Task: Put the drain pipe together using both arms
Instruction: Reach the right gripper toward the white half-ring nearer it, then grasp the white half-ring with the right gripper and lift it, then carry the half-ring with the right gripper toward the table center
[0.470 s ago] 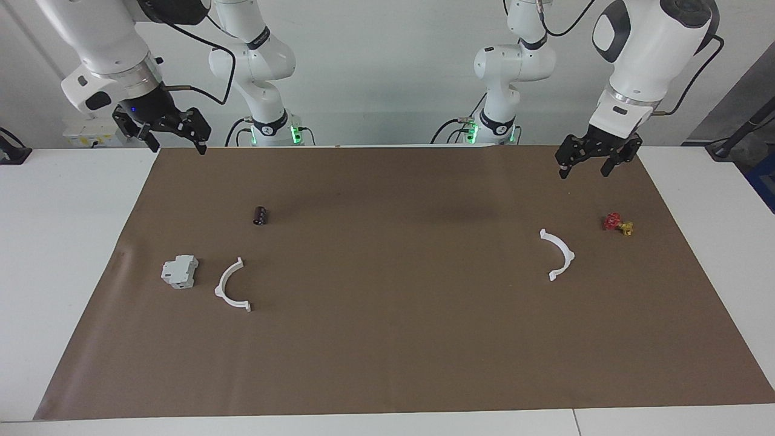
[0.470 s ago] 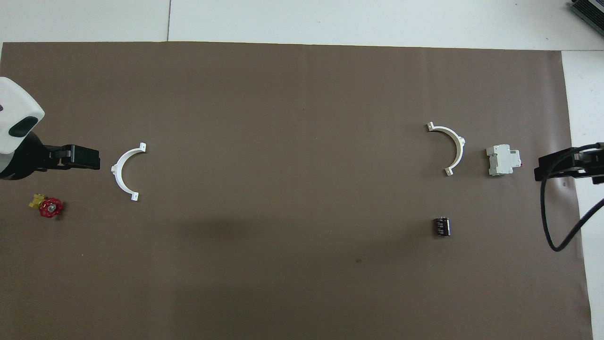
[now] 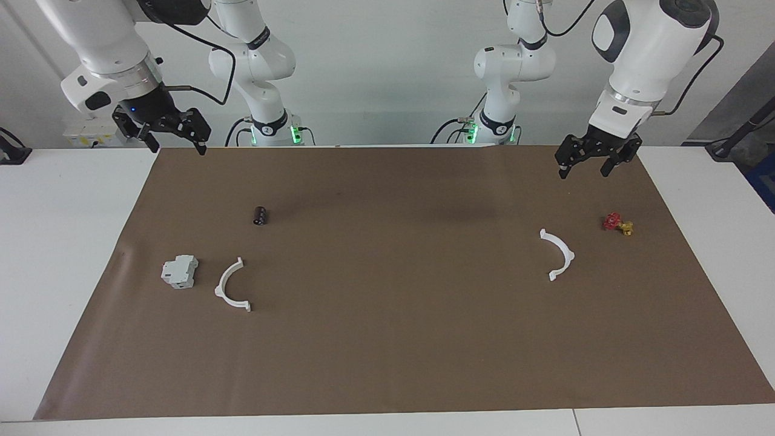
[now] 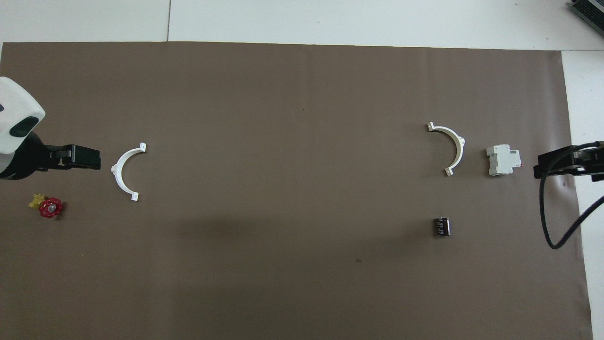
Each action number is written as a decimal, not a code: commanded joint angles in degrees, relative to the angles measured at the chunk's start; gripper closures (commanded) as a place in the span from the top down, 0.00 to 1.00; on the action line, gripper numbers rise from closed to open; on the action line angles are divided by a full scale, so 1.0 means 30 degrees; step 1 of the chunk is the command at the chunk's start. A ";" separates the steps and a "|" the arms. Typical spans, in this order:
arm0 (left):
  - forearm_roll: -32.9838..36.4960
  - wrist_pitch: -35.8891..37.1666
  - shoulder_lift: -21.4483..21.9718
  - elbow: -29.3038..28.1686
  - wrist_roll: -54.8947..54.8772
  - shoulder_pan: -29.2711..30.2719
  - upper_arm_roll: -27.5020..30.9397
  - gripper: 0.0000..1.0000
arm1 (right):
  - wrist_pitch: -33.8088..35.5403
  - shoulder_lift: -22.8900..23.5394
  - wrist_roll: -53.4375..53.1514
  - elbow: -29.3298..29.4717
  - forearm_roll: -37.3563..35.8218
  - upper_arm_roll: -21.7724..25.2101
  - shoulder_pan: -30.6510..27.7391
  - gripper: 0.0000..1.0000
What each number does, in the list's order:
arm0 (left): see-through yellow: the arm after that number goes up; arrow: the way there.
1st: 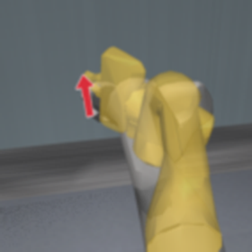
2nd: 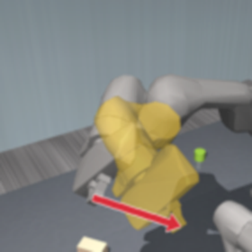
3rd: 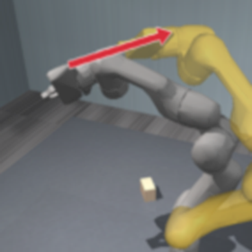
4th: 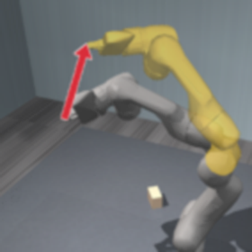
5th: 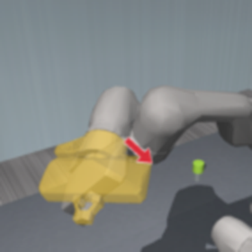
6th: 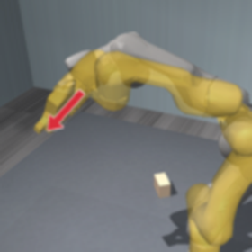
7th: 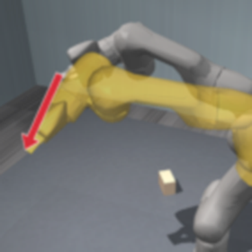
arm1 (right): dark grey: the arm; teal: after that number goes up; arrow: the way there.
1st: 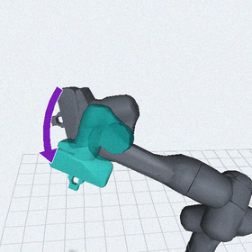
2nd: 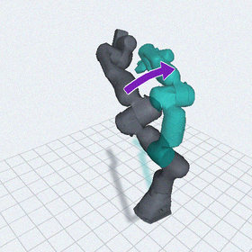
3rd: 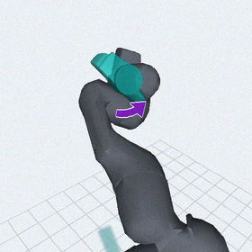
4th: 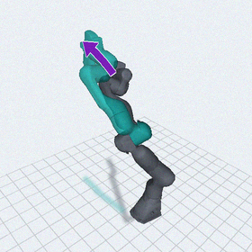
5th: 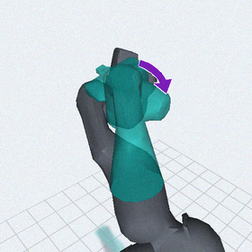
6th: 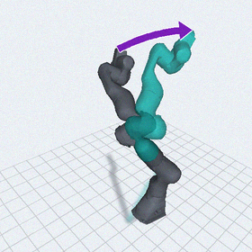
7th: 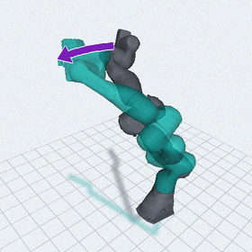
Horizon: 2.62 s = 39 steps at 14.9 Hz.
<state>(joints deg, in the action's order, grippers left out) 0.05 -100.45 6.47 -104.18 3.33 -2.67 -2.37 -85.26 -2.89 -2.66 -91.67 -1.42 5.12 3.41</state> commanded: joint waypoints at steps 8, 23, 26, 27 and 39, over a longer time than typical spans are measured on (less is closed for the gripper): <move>-0.0281 -0.0208 0.0186 -0.0079 -0.0319 -0.0047 0.0116 1.00 | -0.9305 0.4001 0.5319 -0.3366 0.1933 -0.0038 -0.1102 1.00; -0.0281 0.0026 0.0245 -0.0108 -0.0172 0.0070 0.0262 1.00 | -1.7783 0.8551 1.2047 -0.6385 0.3139 -0.0038 -0.0960 0.78; -0.0281 0.0027 0.0245 -0.0108 -0.0172 0.0070 0.0262 1.00 | -1.7783 0.8756 1.2866 -0.6385 0.3139 -0.0038 -0.1251 0.31; -0.0281 0.0027 0.0245 -0.0108 -0.0201 0.0070 0.0262 1.00 | -1.7812 0.8785 1.2781 -0.6356 0.3139 -0.0038 -0.1166 0.00; -0.0281 0.0056 0.0245 -0.0108 -0.0172 0.0070 0.0262 1.00 | -1.3739 0.7585 -0.3249 -0.3983 0.1738 0.0021 0.3777 0.00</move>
<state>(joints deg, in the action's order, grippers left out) 0.05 -100.46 6.47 -104.18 3.33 -2.61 -1.80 -126.90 20.26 0.68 -103.31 6.09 5.00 10.35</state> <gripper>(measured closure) 0.000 0.811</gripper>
